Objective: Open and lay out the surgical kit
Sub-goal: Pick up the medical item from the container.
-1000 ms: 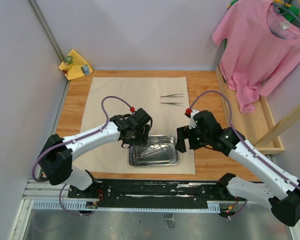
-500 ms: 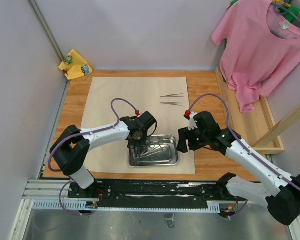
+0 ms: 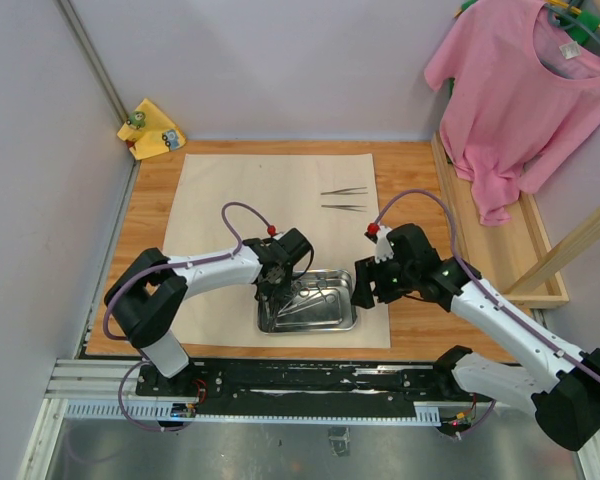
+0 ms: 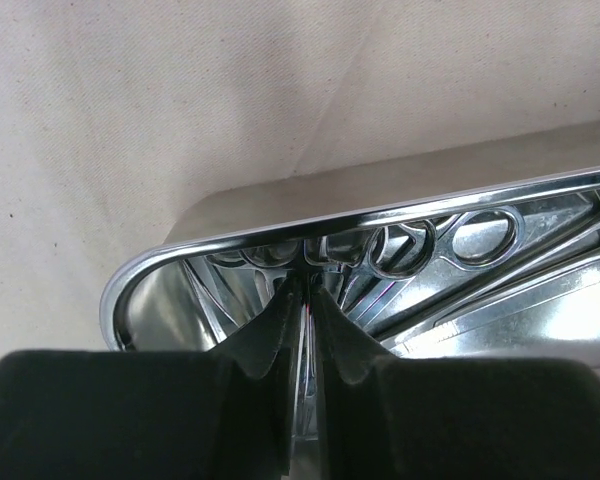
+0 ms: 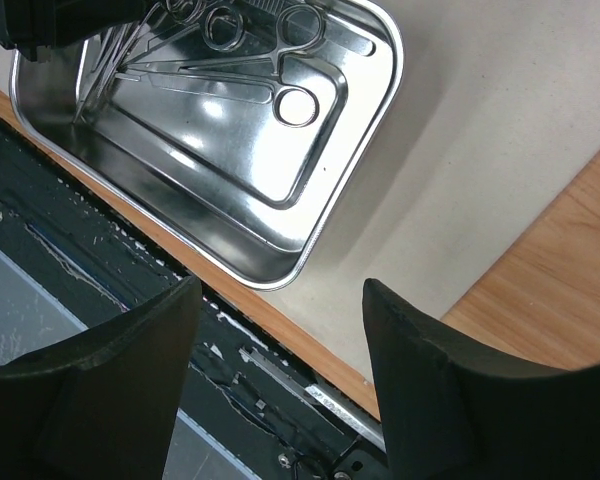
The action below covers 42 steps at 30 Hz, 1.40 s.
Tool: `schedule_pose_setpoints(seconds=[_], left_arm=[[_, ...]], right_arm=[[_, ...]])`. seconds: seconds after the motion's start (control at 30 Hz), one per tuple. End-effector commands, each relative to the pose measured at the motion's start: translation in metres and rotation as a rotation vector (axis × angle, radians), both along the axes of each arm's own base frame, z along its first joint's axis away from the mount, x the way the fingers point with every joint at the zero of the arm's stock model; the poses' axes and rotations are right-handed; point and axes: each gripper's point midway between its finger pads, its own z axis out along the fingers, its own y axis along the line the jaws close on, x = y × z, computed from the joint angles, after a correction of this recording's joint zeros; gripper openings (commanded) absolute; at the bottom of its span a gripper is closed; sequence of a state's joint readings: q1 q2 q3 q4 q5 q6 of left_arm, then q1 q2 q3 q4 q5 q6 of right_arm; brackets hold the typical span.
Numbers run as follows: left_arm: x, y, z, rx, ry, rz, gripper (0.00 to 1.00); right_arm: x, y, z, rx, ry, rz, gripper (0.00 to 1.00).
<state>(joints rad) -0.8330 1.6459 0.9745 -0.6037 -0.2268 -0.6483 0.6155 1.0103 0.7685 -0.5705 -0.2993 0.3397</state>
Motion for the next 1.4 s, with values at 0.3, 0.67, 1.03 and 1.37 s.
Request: schedule_pose_setpoints(seconds=[0.3,0.67,1.03,1.37], left_arm=[[-0.007,-0.003,-0.011,0.015,0.017,0.008,0.33],[-0.010,0.007,-0.022,0.063,0.022,0.018,0.07],[0.002,0.002,0.023,0.019,-0.058,0.021,0.00],[0.007,-0.007,0.045,-0.045,-0.100,0.027,0.01]], right_arm=[[-0.001,-0.004,-0.007,0.012,0.015,0.005,0.68],[-0.003,-0.006,-0.009,0.012,0.013,0.006,0.67],[-0.005,-0.007,-0.002,0.029,0.004,0.002,0.67],[-0.007,-0.007,0.001,0.040,0.002,0.001,0.67]])
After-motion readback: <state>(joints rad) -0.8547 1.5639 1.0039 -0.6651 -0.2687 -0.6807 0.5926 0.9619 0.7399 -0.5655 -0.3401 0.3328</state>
